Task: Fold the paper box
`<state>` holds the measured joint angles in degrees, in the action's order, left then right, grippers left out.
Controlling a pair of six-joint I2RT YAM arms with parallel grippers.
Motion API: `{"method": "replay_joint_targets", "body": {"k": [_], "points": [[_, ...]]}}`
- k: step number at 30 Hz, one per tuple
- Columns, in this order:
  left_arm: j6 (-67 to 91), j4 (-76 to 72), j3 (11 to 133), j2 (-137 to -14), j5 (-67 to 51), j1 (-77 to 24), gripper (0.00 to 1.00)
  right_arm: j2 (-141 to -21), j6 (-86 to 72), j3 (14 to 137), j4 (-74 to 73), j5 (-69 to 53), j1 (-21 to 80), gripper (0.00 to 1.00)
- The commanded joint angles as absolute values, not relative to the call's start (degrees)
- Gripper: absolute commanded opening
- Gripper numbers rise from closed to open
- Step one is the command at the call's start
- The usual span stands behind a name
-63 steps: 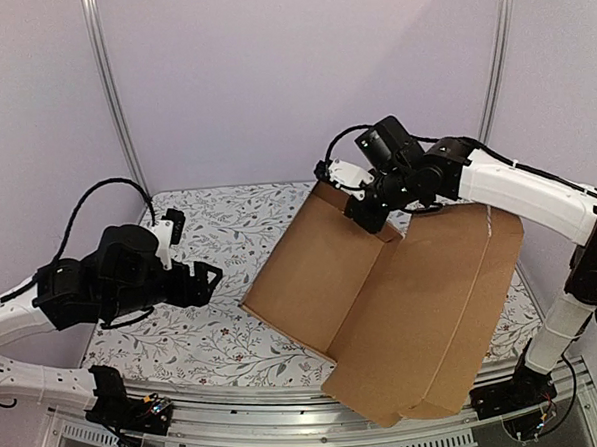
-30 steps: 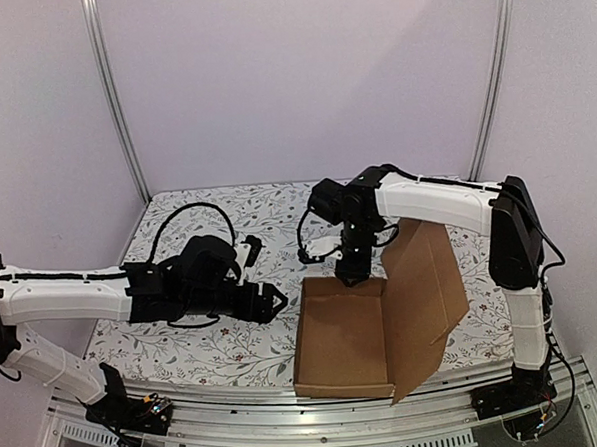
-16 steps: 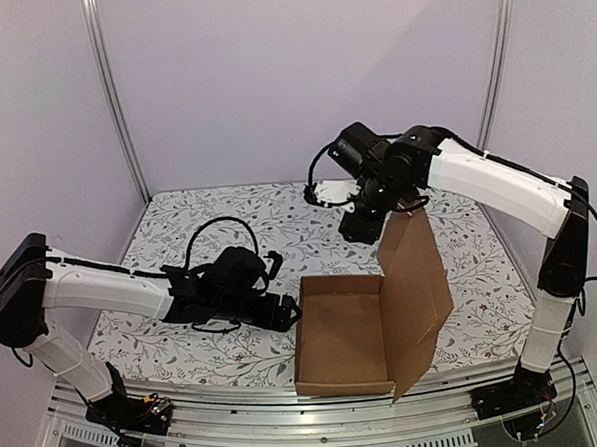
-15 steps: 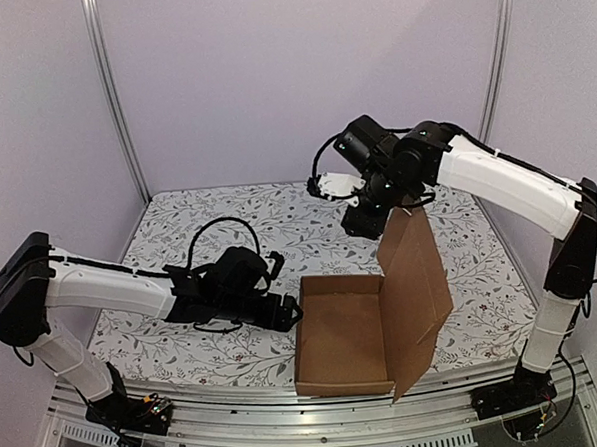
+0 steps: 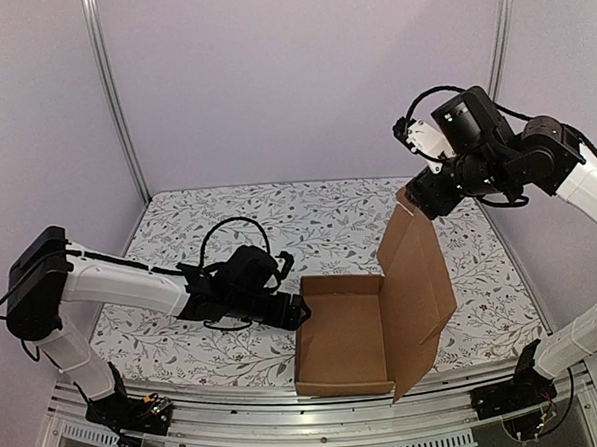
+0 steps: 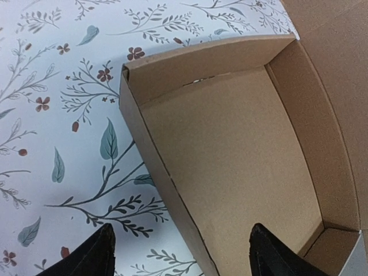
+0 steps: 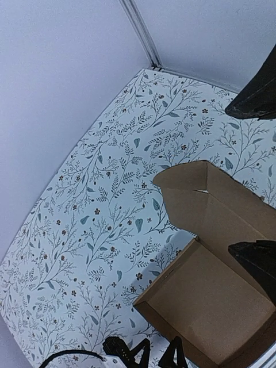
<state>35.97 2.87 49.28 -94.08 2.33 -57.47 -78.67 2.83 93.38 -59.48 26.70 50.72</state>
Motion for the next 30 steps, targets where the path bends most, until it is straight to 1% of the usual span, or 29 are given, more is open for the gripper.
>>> {"method": "replay_joint_targets", "body": {"k": [1, 6, 14, 22, 27, 30], "points": [[35.67, 2.53, 50.83, -95.86, 2.75, -56.76, 0.78, -73.15, -10.03, 91.22, -64.30, 28.42, 50.95, 0.71], [36.57, 3.59, 51.41, -96.59, 3.81, -56.73, 0.76, -70.40, -18.07, 88.22, -67.68, 26.28, 50.96, 0.71], [39.44, 3.20, 50.17, -96.23, 5.36, -56.74, 0.75, -69.26, -28.72, 84.90, -67.72, 16.61, 50.94, 0.68], [40.84, 2.47, 48.76, -94.92, 6.35, -56.86, 0.74, -70.32, -32.59, 85.14, -67.52, 12.36, 50.97, 0.54], [41.89, 1.84, 47.37, -93.92, 7.31, -56.85, 0.74, -72.78, -32.30, 86.67, -68.94, 12.54, 50.93, 0.41], [42.40, 1.48, 46.13, -92.22, 8.22, -56.79, 0.73, -74.41, -31.62, 88.29, -69.78, 13.51, 50.97, 0.31]]}}
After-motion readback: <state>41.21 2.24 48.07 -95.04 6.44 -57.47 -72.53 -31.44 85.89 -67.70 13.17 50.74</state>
